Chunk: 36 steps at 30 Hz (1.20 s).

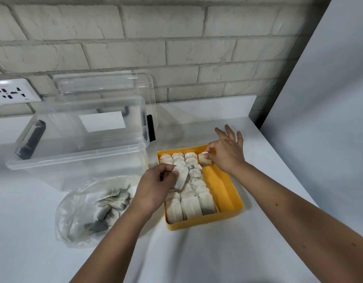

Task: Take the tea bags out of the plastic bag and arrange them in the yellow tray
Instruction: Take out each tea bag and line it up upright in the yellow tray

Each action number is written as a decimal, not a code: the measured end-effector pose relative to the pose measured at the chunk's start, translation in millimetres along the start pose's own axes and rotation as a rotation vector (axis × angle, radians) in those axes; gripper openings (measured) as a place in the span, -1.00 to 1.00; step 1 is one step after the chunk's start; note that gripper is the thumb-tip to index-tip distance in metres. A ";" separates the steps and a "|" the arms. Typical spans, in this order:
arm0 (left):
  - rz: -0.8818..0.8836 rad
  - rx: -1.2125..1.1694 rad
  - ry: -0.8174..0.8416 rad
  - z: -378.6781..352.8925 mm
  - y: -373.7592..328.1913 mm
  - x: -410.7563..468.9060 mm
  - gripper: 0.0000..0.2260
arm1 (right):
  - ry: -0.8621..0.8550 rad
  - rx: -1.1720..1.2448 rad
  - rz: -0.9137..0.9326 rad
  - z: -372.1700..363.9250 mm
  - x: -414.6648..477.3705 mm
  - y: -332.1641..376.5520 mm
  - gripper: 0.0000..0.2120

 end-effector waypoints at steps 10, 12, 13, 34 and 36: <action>0.024 -0.095 0.020 -2.0 7.5 0.9 -0.90 | 0.082 0.000 -0.079 -0.4 9.5 -1.2 -0.80; 0.023 -0.095 0.025 -2.2 8.3 1.2 -0.91 | 0.154 0.007 -0.079 8.4 8.9 -3.8 -0.81; 0.020 -0.092 0.027 -2.3 8.7 1.5 -0.92 | 0.176 -0.003 -0.073 11.8 9.0 -4.9 -0.82; 0.080 -0.257 0.035 -6.0 15.2 6.2 -0.95 | -0.072 -0.137 -0.174 -14.0 3.4 -1.9 -0.67; 0.087 -0.289 0.031 -6.1 14.2 5.7 -0.93 | -0.083 -0.124 -0.173 -4.1 -3.9 -1.9 -0.64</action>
Point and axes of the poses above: each hand's wrist, its own x-axis towards the middle knuckle, its own z-axis out of the back of the hand, y = z × x, the point moved 2 cm from there along x, towards the middle knuckle, and after that the axes turned 2 degrees about -x, right-handed, at the moved point
